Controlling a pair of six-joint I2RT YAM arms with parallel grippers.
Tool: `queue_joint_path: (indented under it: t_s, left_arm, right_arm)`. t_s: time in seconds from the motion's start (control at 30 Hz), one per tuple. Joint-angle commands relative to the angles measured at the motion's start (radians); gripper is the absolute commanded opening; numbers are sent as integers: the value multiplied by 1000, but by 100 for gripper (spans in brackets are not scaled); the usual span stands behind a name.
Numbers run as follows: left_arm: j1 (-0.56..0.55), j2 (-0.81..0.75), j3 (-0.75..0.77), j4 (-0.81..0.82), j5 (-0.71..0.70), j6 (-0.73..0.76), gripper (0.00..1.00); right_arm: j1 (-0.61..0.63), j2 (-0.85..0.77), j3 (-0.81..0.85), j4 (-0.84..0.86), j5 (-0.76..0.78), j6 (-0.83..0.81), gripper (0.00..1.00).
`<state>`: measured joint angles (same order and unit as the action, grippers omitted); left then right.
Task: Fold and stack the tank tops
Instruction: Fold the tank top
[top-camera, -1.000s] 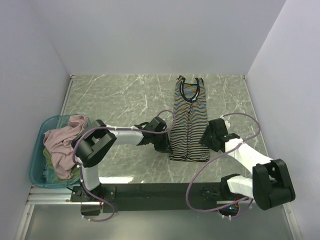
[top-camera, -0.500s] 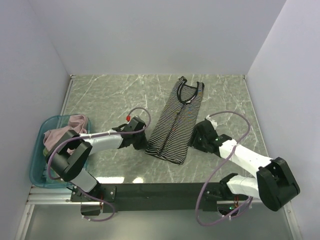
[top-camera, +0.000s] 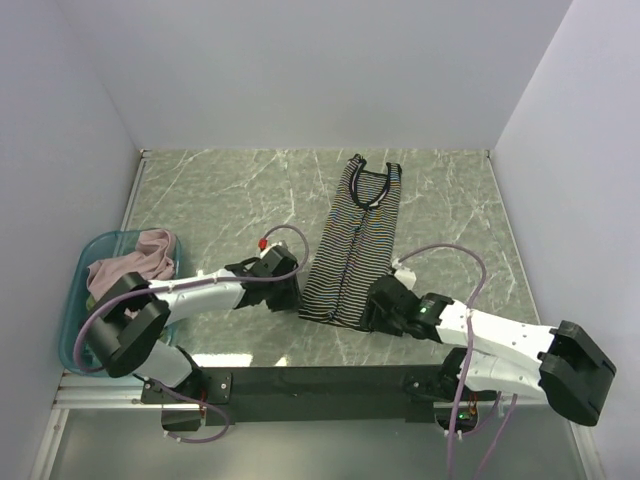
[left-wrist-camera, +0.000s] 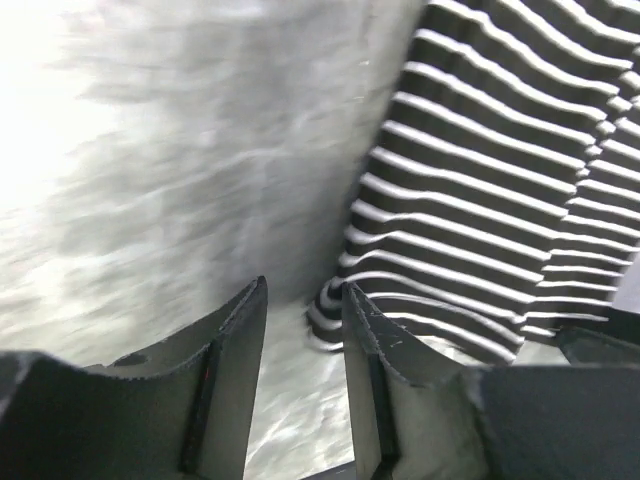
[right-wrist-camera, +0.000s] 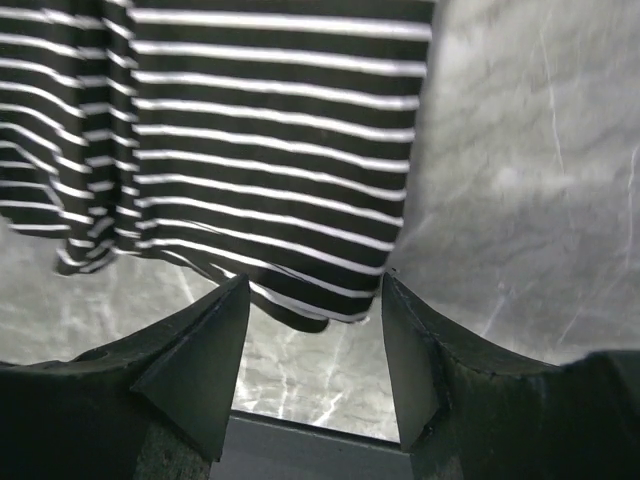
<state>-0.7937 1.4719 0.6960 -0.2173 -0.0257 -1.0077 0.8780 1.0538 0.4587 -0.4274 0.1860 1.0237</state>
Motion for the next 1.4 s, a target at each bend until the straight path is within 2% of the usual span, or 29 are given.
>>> queue_joint_path:
  t_s: [0.0, 0.13, 0.37, 0.6, 0.73, 0.83, 0.87, 0.97, 1.07, 1.2, 1.37]
  left_arm:
    - [-1, -65, 74, -178, -86, 112, 42]
    - [1, -29, 204, -169, -4, 179, 40]
    - [-19, 105, 258, -65, 144, 195, 38]
    - [-74, 211, 243, 47, 257, 210, 36]
    - [-101, 272, 240, 39, 231, 204, 36]
    - [-111, 303, 237, 6, 173, 190, 36]
    - [-113, 303, 234, 3, 159, 187, 37]
    - [-114, 288, 226, -17, 115, 175, 39]
    - [-118, 263, 238, -47, 66, 178, 41]
    - [-122, 213, 264, -83, 29, 187, 41]
    - [-122, 189, 292, -83, 41, 196, 41]
  right_arm:
    - [39, 38, 11, -40, 70, 90, 61]
    - [62, 34, -25, -39, 73, 145, 52]
    - [75, -37, -84, -24, 76, 220, 23]
    - [93, -43, -91, -30, 86, 254, 16]
    - [104, -77, -112, -25, 81, 283, 16]
    - [121, -133, -106, -69, 108, 309, 33]
    - [124, -149, -100, -106, 118, 312, 42]
    - [125, -222, -63, -181, 167, 317, 50]
    - [124, -267, -16, -234, 216, 300, 50]
    - [125, -224, 73, -307, 293, 268, 49]
    - [124, -117, 153, -220, 302, 159, 45]
